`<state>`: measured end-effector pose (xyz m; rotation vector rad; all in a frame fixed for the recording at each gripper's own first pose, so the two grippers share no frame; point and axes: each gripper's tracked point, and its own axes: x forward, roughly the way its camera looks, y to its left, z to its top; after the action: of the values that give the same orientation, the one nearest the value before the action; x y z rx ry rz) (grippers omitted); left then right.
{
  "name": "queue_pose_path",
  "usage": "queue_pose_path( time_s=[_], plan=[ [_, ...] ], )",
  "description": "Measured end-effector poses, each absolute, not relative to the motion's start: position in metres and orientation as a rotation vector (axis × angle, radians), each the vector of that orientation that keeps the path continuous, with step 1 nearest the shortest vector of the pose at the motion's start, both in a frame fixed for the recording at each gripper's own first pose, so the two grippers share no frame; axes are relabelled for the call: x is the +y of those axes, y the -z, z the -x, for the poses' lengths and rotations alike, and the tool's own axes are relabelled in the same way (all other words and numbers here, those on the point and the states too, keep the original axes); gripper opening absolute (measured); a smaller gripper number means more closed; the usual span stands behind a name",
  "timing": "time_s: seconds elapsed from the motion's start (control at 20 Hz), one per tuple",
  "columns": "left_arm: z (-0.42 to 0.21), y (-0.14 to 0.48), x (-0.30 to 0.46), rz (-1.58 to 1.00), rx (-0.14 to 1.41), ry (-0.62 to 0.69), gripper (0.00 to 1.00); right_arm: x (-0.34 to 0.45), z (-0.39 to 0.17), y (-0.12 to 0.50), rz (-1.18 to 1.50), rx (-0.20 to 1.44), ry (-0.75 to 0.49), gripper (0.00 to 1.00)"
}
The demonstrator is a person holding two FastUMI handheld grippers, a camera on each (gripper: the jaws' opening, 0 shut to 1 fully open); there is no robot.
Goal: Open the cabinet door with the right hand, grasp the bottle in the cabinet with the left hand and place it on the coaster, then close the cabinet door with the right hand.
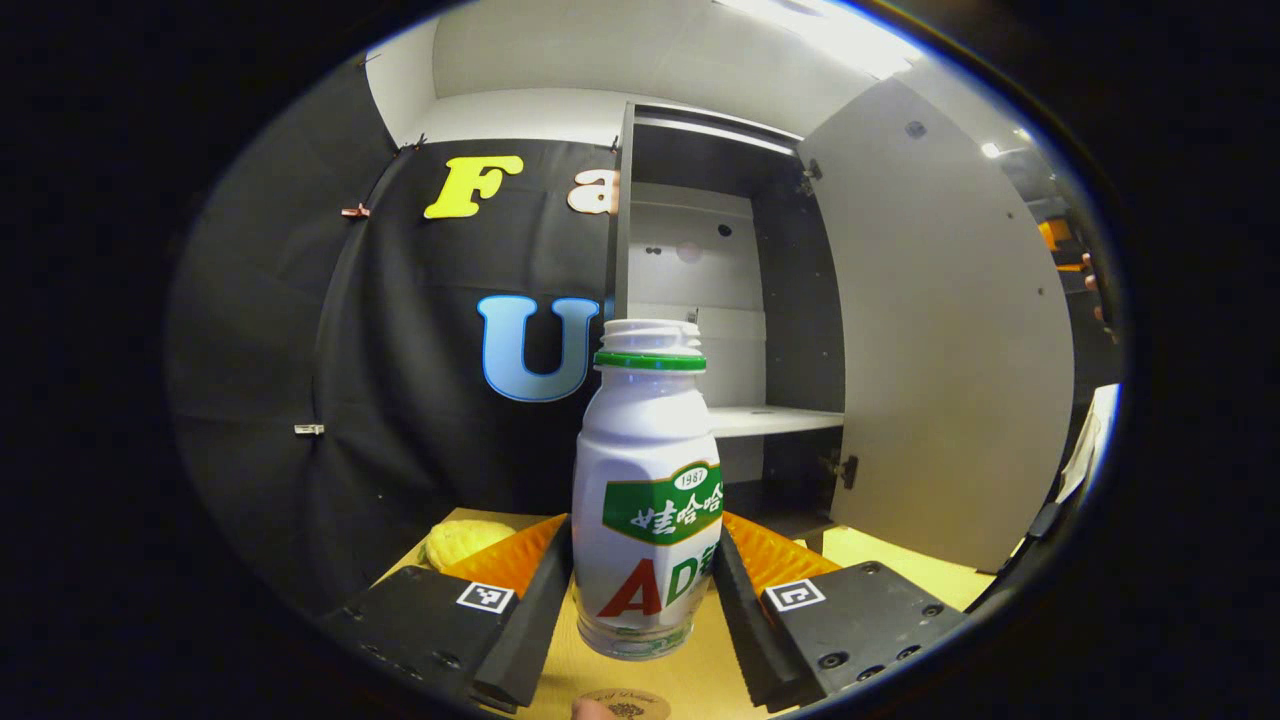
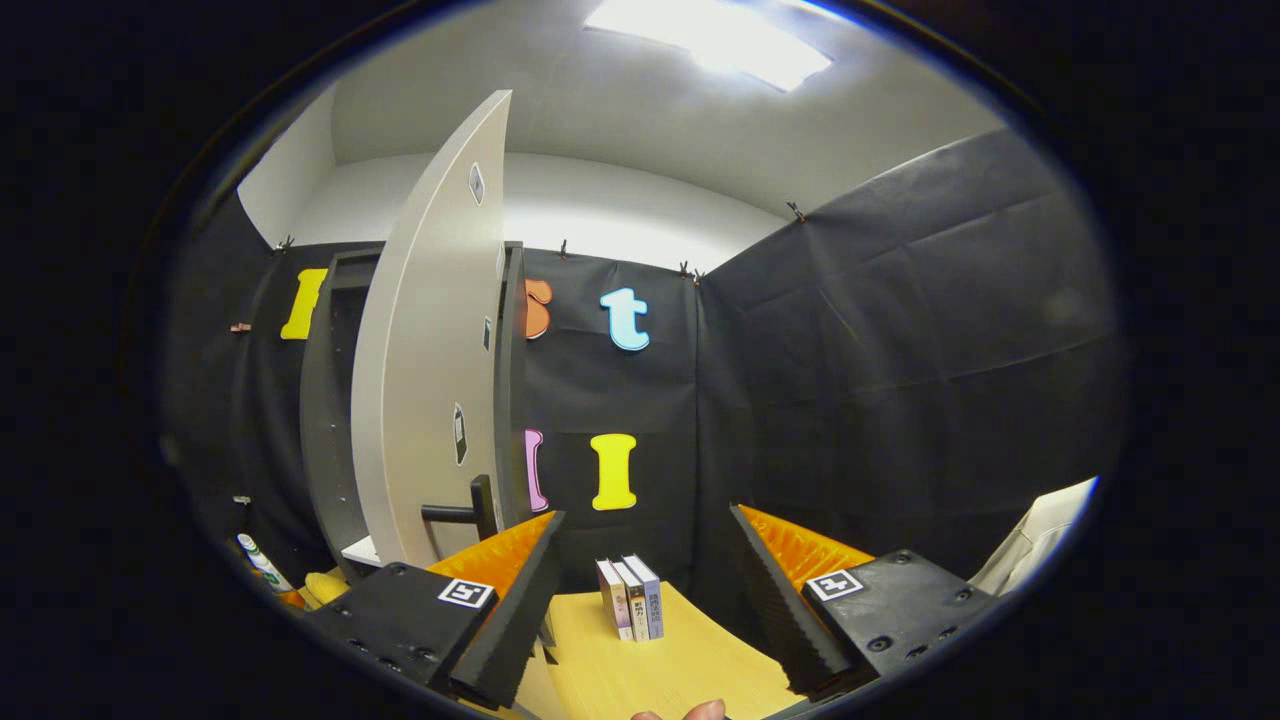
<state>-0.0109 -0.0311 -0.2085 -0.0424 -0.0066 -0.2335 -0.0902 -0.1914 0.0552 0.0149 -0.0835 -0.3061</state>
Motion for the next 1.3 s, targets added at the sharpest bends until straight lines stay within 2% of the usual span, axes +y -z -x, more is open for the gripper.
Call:
queue_pose_path(
  time_s=[0.65,1.0,1.3],
  plan=[
    [0.014,0.361,-0.019,0.088,0.132,0.313,0.77,-0.205,0.11,-0.061,0.013,-0.096,0.416,0.97],
    [0.012,0.392,-0.026,0.076,0.133,0.353,0.77,-0.199,0.104,-0.063,0.038,-0.092,0.405,0.98],
    [0.021,0.405,-0.025,0.091,0.158,0.336,0.8,-0.191,0.106,-0.056,0.038,-0.066,0.389,0.98]
  ],
)
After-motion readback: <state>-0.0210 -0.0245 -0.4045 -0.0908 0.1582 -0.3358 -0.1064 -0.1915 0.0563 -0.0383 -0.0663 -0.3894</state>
